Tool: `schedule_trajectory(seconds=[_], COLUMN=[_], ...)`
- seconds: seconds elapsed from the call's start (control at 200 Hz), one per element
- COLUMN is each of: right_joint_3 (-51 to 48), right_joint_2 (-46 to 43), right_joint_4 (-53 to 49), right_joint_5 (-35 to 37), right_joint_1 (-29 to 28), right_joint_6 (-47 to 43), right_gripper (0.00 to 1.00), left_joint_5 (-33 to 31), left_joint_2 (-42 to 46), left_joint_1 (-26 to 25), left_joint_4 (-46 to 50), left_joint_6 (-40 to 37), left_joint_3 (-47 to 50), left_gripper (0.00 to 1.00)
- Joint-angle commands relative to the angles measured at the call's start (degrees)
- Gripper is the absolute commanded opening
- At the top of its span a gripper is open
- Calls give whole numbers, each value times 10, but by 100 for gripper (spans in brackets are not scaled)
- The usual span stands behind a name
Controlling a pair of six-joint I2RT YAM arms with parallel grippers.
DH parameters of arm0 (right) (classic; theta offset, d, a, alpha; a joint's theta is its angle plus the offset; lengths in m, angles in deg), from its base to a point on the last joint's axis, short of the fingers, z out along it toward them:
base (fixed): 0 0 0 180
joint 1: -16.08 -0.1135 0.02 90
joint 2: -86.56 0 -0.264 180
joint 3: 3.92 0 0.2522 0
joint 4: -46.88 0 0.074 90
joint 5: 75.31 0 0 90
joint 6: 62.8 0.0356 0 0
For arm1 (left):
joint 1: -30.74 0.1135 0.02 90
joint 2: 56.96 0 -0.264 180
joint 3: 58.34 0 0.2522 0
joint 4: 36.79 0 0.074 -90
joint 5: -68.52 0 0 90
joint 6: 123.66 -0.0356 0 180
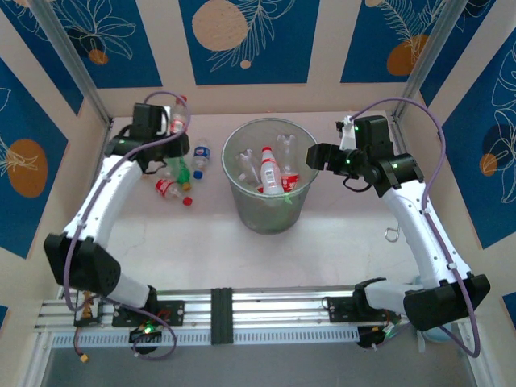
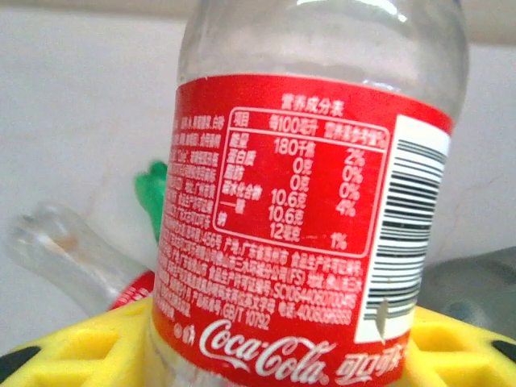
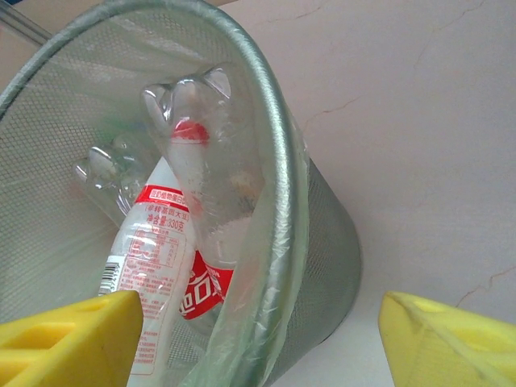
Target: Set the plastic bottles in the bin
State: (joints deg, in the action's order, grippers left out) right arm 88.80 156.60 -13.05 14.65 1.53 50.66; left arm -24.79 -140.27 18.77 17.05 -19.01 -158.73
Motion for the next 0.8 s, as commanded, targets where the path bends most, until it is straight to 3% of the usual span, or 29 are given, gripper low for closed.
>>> schedule_trajectory(seconds=[0.0, 0.2, 0.465, 0.795], right_joint_3=[5, 7, 9, 8], right_joint_2=[2, 9, 3, 2], right_joint_4=[15, 21, 15, 12], right_joint_5=[-12, -17, -4, 3], right_joint_1=[0, -5, -13, -20], right_joint_6=[-2, 2, 4, 2], right_gripper=[77, 77, 77, 77], left_joint_5=[41, 201, 183, 174], left_joint_2=[67, 98, 16, -43], left_joint_1=[-2, -15, -148, -223], left_joint_4=[1, -91, -74, -179], left_joint_6=[-22, 28, 7, 61], left_joint_3=[-37, -70, -211, -129], left_gripper=[49, 43, 39, 36])
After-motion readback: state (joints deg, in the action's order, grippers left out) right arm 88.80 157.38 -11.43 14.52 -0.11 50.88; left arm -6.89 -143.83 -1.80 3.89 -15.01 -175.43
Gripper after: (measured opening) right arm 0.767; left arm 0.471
